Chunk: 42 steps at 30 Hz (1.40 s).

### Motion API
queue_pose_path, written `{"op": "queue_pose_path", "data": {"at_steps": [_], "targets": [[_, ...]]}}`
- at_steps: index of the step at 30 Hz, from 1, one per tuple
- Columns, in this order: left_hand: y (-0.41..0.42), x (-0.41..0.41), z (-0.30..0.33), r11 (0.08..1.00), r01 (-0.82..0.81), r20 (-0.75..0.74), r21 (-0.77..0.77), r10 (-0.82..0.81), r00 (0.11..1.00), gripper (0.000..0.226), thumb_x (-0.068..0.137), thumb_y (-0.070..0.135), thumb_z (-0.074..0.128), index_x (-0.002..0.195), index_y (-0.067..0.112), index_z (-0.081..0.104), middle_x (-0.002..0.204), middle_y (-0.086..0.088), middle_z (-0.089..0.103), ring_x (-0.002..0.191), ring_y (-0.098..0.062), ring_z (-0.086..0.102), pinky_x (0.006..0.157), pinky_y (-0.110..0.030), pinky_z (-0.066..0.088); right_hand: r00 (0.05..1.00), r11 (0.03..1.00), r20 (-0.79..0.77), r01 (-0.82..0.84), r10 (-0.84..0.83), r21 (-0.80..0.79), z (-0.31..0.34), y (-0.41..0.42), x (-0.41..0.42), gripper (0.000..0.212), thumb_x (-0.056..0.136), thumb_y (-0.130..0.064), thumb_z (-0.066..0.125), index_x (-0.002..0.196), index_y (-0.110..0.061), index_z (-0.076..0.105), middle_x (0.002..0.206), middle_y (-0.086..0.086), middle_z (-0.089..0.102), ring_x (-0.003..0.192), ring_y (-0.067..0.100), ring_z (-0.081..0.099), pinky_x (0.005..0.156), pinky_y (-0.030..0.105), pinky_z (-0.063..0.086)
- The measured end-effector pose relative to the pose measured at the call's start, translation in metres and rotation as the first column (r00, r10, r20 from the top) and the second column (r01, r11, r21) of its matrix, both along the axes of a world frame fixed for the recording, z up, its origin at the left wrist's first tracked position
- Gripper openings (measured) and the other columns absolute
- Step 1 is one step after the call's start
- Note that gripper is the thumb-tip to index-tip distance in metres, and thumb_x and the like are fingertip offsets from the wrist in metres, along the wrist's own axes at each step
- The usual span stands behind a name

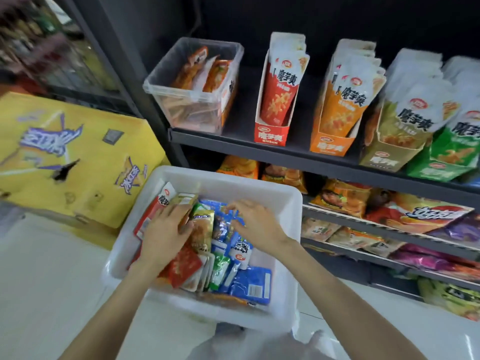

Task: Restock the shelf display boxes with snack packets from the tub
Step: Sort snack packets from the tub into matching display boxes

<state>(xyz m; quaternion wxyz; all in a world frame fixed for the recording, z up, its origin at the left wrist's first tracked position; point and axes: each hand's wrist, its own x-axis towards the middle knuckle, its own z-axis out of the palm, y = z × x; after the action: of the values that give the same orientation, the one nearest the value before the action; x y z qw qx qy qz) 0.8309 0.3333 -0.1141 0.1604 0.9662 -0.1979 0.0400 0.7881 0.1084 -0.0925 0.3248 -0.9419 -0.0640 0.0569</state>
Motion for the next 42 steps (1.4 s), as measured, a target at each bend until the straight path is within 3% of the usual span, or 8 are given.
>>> {"op": "queue_pose_path", "data": {"at_steps": [5,10,15,19,23,30,37,42], "targets": [[0.023,0.012,-0.016,0.971,-0.194,-0.249,0.140,0.224,0.942,0.054,0.089,0.041,0.059,0.136,0.016,0.049,0.122,-0.012,0.059,0.112,-0.032,0.055,0.086,-0.043,0.047,0.970,0.954,-0.031,-0.242,0.240,-0.178,-0.030,0.046,0.038,0.050,0.096,-0.018,0.049,0.145,-0.016,0.037,0.154,0.004,0.029,0.140,0.023,0.029,0.114,0.040,0.025],[0.023,0.009,-0.008,0.996,-0.077,-0.266,0.042,0.085,0.960,0.050,0.085,0.039,0.064,0.132,0.025,0.054,0.114,-0.002,0.067,0.100,-0.022,0.064,0.080,-0.034,0.051,0.913,0.888,0.064,-0.374,0.404,-0.266,-0.053,0.074,0.066,0.058,0.082,0.003,0.056,0.138,-0.010,0.047,0.146,0.012,0.043,0.138,0.028,0.035,0.115,0.042,0.027],[0.019,-0.003,0.008,1.000,-0.004,-0.164,-0.015,0.001,0.986,0.037,0.082,0.051,0.057,0.114,0.033,0.064,0.094,0.005,0.072,0.089,-0.017,0.067,0.071,-0.029,0.047,0.925,0.842,0.046,-0.321,0.377,-0.434,-0.042,0.065,0.054,0.032,0.088,-0.008,0.053,0.115,-0.023,0.059,0.103,-0.001,0.068,0.099,0.024,0.062,0.069,0.033,0.048],[0.017,-0.003,0.026,0.780,-0.234,-0.192,-0.580,0.149,0.970,0.034,0.088,0.030,0.066,0.121,0.028,0.057,0.117,0.014,0.063,0.107,-0.004,0.059,0.087,-0.023,0.048,0.996,0.996,0.040,0.081,-0.083,0.040,-0.014,0.035,0.031,0.028,0.092,-0.029,0.061,0.119,-0.024,0.061,0.103,0.001,0.072,0.093,0.023,0.067,0.082,0.037,0.051],[-0.011,-0.003,0.050,0.473,-0.431,-0.473,-0.768,0.035,0.881,0.037,0.086,0.016,0.069,0.119,0.026,0.054,0.117,0.008,0.063,0.102,0.001,0.061,0.088,-0.025,0.049,0.940,0.732,-0.193,0.340,-0.281,0.590,0.013,0.013,0.011,0.036,0.083,-0.022,0.073,0.106,-0.040,0.053,0.102,-0.006,0.071,0.094,0.015,0.068,0.088,0.045,0.053],[-0.061,-0.018,0.056,0.638,-0.363,-0.625,-0.679,-0.244,0.741,0.044,0.081,0.017,0.072,0.119,0.028,0.053,0.107,0.003,0.066,0.084,-0.006,0.068,0.071,-0.026,0.057,0.916,0.555,-0.218,0.380,-0.337,0.740,0.029,0.003,-0.007,0.023,0.090,-0.016,0.063,0.105,-0.029,0.053,0.103,-0.004,0.070,0.093,0.011,0.067,0.082,0.028,0.054],[-0.100,-0.009,0.068,0.862,0.043,-0.488,-0.505,-0.326,0.810,0.046,0.081,0.025,0.073,0.106,0.053,0.045,0.092,0.019,0.063,0.072,0.001,0.063,0.073,-0.025,0.054,0.837,0.621,-0.128,0.488,-0.531,0.613,0.057,-0.058,-0.024,0.026,0.085,-0.023,0.070,0.100,-0.032,0.050,0.096,-0.012,0.068,0.082,0.002,0.065,0.058,0.012,0.046],[-0.157,0.000,0.099,0.860,0.337,-0.311,-0.383,-0.464,0.829,0.035,0.083,0.029,0.071,0.116,0.033,0.060,0.085,0.025,0.062,0.073,0.009,0.061,0.069,-0.015,0.051,0.822,0.732,0.054,0.474,-0.567,0.489,0.097,-0.115,-0.061,0.014,0.086,-0.023,0.068,0.083,-0.033,0.059,0.072,-0.013,0.067,0.051,0.002,0.058,0.045,0.016,0.044]]}}
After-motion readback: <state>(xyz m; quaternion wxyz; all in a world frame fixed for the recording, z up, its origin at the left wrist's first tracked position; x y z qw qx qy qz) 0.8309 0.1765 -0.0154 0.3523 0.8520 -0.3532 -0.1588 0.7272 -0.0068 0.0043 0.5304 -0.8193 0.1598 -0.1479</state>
